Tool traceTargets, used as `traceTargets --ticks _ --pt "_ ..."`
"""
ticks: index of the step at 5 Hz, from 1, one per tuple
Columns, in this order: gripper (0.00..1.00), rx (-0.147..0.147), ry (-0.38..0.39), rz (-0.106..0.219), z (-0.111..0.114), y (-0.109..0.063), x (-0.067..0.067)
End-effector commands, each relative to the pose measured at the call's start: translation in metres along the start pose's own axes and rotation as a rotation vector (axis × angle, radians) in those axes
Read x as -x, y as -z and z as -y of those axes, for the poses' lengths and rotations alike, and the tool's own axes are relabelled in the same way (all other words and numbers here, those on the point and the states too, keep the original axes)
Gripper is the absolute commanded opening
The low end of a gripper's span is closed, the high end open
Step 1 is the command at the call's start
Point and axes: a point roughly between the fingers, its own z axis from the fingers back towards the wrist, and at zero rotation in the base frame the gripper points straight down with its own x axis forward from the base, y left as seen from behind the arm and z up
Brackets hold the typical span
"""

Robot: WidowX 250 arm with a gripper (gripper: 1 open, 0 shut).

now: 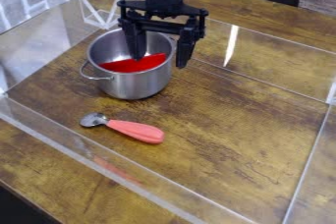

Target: Put the red object in the silver pot

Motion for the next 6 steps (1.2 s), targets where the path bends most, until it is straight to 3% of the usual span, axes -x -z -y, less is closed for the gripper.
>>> traceTargets --ticks 1,4,6 --pt "1.00 0.008 -0.022 0.060 -0.005 -0.021 -0.006" --pt "1.00 0.000 -0.061 0.090 -0.010 -0.013 -0.022" --pt "1.00 -0.006 -0.103 0.106 -0.029 -0.009 -0.056"
